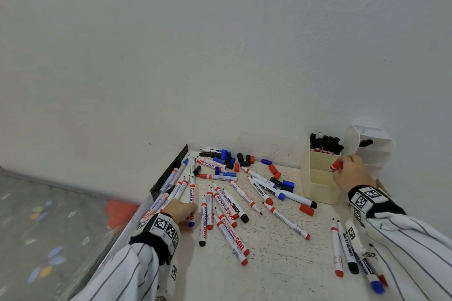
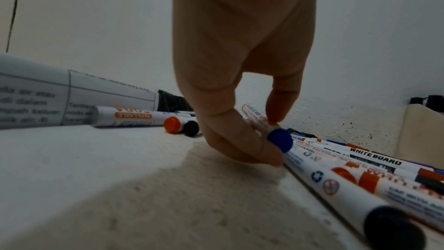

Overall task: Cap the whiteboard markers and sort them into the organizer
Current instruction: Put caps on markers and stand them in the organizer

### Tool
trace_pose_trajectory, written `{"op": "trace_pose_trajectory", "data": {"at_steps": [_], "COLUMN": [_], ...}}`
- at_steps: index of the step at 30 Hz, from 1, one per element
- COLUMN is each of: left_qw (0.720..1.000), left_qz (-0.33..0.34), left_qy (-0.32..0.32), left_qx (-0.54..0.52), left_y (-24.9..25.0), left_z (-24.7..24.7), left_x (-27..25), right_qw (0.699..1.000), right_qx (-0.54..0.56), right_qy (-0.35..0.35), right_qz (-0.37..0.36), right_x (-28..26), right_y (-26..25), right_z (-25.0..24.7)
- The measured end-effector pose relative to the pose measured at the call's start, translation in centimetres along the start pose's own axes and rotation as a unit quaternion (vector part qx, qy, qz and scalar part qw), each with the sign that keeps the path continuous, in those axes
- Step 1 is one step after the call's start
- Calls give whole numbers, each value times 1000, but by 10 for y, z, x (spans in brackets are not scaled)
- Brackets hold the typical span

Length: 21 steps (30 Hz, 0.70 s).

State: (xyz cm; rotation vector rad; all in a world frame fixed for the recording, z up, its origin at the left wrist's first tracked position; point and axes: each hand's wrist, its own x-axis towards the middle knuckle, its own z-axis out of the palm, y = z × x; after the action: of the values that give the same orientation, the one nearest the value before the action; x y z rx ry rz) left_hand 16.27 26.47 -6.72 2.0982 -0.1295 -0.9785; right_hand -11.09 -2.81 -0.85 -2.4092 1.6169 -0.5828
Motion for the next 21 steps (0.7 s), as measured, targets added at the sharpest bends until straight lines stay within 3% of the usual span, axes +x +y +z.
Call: {"op": "trace_pose_trajectory", "data": {"at_steps": [8,11,13,17,21], "left_qw": [998,995,990,964,953], "left_qz": [37,95,139,248,269], "left_qy": [6,18,31,86,128], "left_qx": [-56,-33,-10,49,63], "left_y": [4,4,6,13,18], "left_z": [5,12,17,23,26], "left_x": [-4,-1,-2,0,10], "right_qw": [999,994,988,982,970], "right_qx": [41,62,83,122,122], "right_qy": [-10,67,68,-50,-174], "right_qz": [3,-60,-107,-132,-121], "right_x": [-10,-22,-31,-39,-41], "right_y": [-8,-16,-24,-41,-60], "right_z": [2,5,9,24,38]}}
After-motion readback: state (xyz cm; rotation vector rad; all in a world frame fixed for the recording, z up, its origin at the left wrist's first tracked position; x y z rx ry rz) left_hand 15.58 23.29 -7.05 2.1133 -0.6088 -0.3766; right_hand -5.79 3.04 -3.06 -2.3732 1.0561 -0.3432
